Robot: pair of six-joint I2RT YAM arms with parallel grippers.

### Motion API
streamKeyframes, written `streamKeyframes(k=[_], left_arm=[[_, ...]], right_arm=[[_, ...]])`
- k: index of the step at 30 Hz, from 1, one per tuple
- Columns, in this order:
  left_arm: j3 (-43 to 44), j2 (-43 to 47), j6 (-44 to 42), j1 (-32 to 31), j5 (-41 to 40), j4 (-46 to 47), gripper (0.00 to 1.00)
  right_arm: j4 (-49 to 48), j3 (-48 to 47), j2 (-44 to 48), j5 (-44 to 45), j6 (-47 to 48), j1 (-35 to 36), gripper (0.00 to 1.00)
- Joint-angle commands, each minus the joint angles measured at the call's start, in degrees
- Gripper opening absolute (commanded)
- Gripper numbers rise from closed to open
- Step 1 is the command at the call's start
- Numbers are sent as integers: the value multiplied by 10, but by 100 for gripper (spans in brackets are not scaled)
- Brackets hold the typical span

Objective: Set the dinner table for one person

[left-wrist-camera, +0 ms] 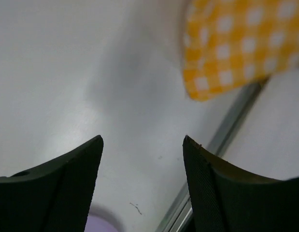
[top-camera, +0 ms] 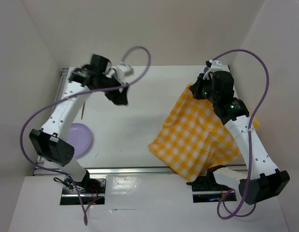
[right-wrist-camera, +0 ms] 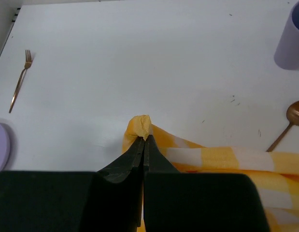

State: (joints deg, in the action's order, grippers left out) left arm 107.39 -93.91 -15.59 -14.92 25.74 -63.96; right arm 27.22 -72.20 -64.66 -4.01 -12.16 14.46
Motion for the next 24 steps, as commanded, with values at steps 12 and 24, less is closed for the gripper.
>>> streamKeyframes(k=[12, 24], left_arm=[[-259, -158, 17, -206, 69, 191, 85], [-491, -71, 179, -230, 94, 468, 86]], right_arm=[[-70, 66, 25, 58, -11, -7, 0], [-81, 61, 31, 69, 1, -18, 0]])
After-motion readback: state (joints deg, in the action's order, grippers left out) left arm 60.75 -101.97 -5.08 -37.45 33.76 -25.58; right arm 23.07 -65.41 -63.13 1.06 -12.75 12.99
